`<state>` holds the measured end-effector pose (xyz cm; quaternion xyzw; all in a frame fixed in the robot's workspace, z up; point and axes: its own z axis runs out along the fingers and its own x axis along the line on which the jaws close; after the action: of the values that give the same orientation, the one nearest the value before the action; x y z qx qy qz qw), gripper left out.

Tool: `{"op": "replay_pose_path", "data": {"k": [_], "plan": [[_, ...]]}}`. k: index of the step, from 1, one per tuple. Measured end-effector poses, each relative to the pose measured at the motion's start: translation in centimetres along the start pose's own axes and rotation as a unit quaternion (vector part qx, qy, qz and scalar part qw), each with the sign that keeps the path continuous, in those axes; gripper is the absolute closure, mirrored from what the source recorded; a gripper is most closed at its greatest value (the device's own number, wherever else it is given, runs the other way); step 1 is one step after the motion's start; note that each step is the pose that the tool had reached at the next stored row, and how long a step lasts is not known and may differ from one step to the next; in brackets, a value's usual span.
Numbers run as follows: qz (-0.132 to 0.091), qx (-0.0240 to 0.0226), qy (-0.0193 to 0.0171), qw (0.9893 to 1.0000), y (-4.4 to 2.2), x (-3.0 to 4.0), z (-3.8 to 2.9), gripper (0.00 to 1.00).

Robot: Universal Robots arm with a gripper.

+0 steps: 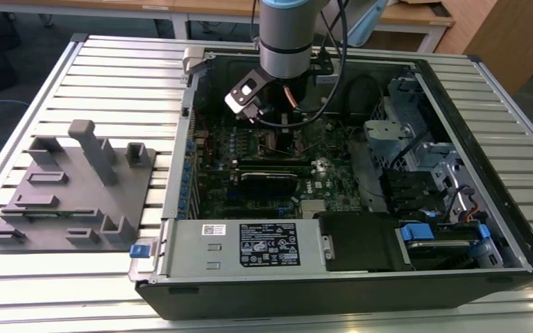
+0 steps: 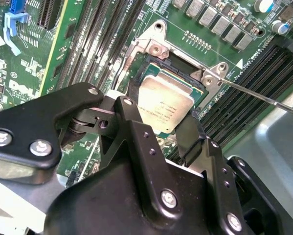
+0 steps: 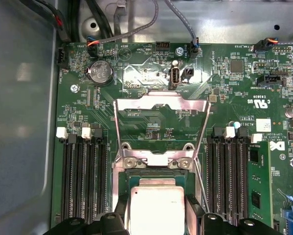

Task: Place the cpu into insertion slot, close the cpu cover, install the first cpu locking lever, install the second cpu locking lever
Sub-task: 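Place the cpu into insertion slot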

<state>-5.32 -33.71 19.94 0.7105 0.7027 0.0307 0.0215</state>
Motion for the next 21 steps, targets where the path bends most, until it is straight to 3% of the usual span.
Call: {"op": "replay_pose_path", "data": {"k": [21], "plan": [[0.000, 0.0000, 0.0000, 1.0000, 0.09, 0.01, 0.20, 0.46]]}}
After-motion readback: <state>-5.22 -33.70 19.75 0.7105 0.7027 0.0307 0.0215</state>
